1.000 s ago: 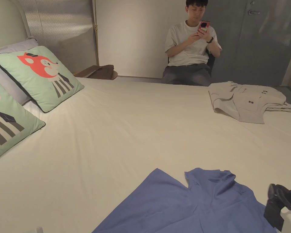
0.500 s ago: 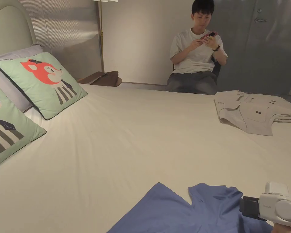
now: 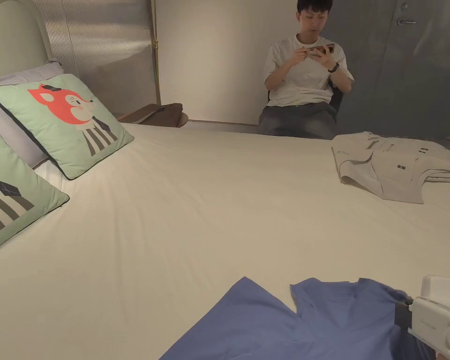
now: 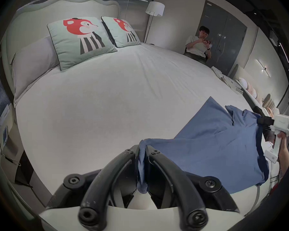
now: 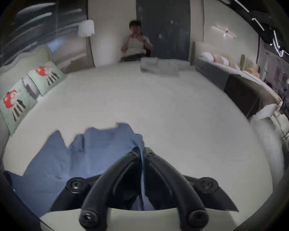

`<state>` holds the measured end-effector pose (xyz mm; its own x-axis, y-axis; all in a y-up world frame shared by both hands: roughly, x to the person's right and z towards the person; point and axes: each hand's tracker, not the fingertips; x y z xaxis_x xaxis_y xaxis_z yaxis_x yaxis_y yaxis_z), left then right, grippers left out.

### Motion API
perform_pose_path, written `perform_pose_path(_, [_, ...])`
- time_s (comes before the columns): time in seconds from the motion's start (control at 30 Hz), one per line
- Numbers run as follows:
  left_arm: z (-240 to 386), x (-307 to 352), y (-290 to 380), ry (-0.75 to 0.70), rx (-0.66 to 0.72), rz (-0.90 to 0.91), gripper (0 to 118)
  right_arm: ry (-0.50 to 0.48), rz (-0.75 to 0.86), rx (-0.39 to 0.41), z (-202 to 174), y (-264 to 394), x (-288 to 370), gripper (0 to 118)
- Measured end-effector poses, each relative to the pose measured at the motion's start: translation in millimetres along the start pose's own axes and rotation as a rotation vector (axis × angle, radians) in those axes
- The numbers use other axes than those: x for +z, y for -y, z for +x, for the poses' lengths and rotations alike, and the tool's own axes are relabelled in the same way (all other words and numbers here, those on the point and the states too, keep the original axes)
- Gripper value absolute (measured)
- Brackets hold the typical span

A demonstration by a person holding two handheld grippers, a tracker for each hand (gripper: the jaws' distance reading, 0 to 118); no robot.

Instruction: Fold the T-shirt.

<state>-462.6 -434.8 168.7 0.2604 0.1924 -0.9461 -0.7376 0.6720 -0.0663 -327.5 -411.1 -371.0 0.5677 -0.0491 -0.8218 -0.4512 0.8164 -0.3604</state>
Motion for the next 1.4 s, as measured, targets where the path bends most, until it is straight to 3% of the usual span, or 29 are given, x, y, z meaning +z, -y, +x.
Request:
perform_pose_path(0.23, [12.2,28.3,-18.4,0.065,0.012,0.130,3,-0.057,0.299,0.010,4.0,-3.5,110.7,2])
perform_pose_path(0.37, [24.8,51.6,-27.2,0.093,-0.014,0.248,3,-0.023,0.449,-0.019,2.0,8.3,177.9,2])
perform_pose_path(0.5, [35.6,76.0,-31.9,0.129,-0.016,0.371,3,-0.010,0.597,-0.101,3.3,30.8,231.0,2])
perform_pose_path(0.63, [46.3,98.6,-41.2,0.180,0.006,0.449,3,0.026,0.682,-0.117,-8.4,39.5,277.9,2])
perform_pose_path(1.03, [97.7,155.5,-162.5,0.322,-0.048,0.687,3,0.048,0.880,-0.111,-5.4,-54.8,334.2,2])
perform_pose_path(1.4, [129.0,188.3,-267.8,0.338,-0.062,0.794,3,0.045,0.954,-0.108,10.1,-156.6,332.1,2])
